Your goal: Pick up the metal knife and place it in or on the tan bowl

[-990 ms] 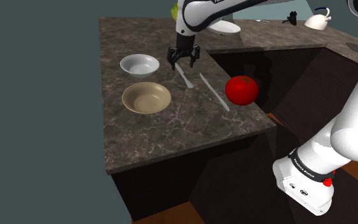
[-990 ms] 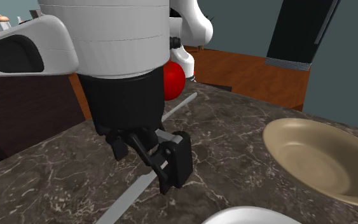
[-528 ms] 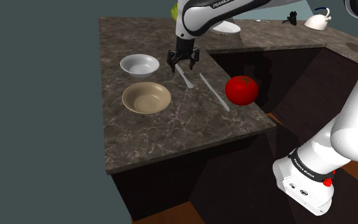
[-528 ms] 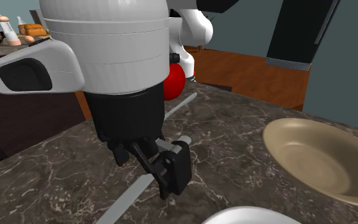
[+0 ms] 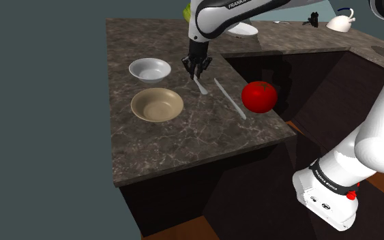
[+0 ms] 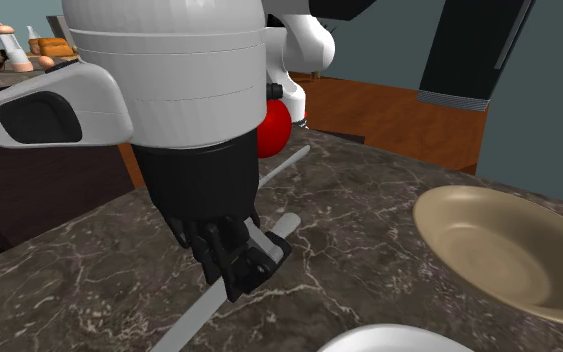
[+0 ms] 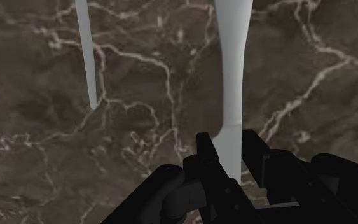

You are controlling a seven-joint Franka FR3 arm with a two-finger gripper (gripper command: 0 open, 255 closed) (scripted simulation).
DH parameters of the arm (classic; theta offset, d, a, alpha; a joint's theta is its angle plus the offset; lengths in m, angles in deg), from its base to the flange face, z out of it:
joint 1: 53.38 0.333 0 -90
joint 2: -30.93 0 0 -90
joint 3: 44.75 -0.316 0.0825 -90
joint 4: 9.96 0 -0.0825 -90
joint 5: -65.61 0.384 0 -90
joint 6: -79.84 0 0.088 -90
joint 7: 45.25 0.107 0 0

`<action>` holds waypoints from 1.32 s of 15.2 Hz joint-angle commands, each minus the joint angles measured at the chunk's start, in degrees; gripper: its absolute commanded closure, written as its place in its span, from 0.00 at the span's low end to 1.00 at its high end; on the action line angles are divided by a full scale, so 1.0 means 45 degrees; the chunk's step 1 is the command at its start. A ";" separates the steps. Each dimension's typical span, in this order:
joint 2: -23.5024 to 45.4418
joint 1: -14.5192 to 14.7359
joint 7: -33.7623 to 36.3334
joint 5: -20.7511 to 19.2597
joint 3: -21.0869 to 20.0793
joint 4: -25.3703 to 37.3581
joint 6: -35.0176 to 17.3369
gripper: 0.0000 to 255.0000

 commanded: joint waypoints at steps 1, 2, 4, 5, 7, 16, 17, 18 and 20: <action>0.0000 0.0000 0.0000 0.0000 0.0000 0.0000 0.0000 1.00; 0.0000 0.0000 0.0000 0.0000 0.0000 -0.0001 0.0000 1.00; 0.0000 0.0000 0.0000 0.0000 0.0000 0.0000 0.0000 1.00; 0.0001 0.0000 0.0000 0.0000 0.0000 -0.0001 -0.0002 1.00; -0.0144 -0.0011 -0.0035 0.0049 -0.0019 0.0150 0.0289 1.00; -0.0668 -0.0039 -0.0171 0.0229 -0.0082 0.0998 0.1643 1.00; -0.0714 -0.0041 -0.0184 0.0246 -0.0087 0.1108 0.1797 1.00; -0.0758 -0.0041 -0.0196 0.0261 -0.0092 0.1220 0.1953 1.00; -0.0838 -0.0042 -0.0220 0.0289 -0.0102 0.1456 0.2266 1.00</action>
